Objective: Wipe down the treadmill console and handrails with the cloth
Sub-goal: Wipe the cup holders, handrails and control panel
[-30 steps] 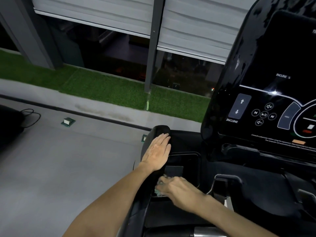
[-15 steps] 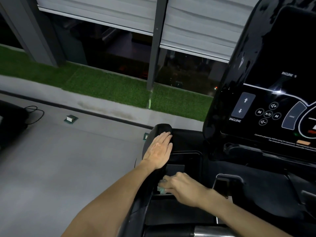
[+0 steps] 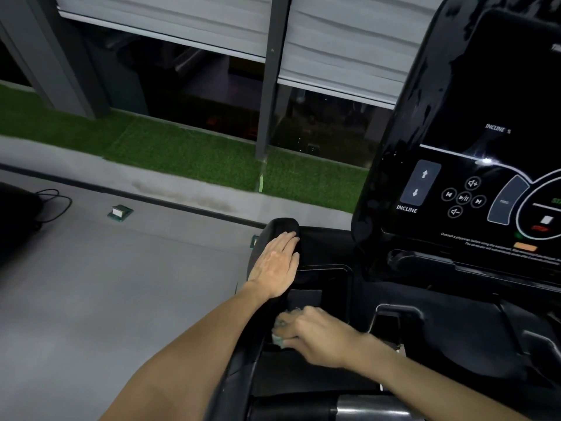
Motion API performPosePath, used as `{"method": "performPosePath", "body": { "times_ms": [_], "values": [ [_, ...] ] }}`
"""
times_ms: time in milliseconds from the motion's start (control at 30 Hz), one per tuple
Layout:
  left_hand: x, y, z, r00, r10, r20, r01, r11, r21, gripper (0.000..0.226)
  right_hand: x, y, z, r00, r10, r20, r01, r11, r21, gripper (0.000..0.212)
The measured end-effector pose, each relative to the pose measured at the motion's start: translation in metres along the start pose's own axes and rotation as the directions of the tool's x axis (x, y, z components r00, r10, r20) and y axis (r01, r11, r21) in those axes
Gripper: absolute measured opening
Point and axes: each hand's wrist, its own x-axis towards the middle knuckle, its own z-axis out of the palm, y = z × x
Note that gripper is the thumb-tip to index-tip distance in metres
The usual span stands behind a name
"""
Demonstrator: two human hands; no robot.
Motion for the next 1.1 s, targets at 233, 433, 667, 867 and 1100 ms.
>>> {"method": "performPosePath", "body": {
  "times_ms": [233,433,667,867,1100],
  "values": [
    [0.0,-0.003,0.001,1.0,0.015,0.015,-0.015,1.0,0.016,0.048,-0.052,0.019,-0.022,1.0,0.0,-0.027,0.003,0.994,0.113,0.028],
    [-0.001,-0.002,0.002,1.0,0.012,-0.001,-0.012,1.0,0.023,0.048,-0.059,0.024,-0.018,0.998,0.059,-0.012,-0.057,0.987,0.148,0.028],
    [-0.004,-0.001,-0.003,1.0,0.019,0.014,-0.02,0.999,0.048,0.047,-0.07,0.041,-0.013,0.999,0.01,-0.047,-0.007,0.999,0.053,0.026],
    [-0.004,0.001,-0.005,1.0,0.011,0.008,-0.012,0.998,0.062,0.045,-0.085,0.072,-0.022,0.989,0.027,-0.142,-0.057,0.975,-0.214,0.044],
    [-0.008,0.008,-0.003,0.997,0.021,0.07,-0.036,0.973,0.228,0.078,-0.126,0.088,-0.025,0.955,0.21,-0.209,-0.231,0.97,-0.081,0.057]
  ]
}}
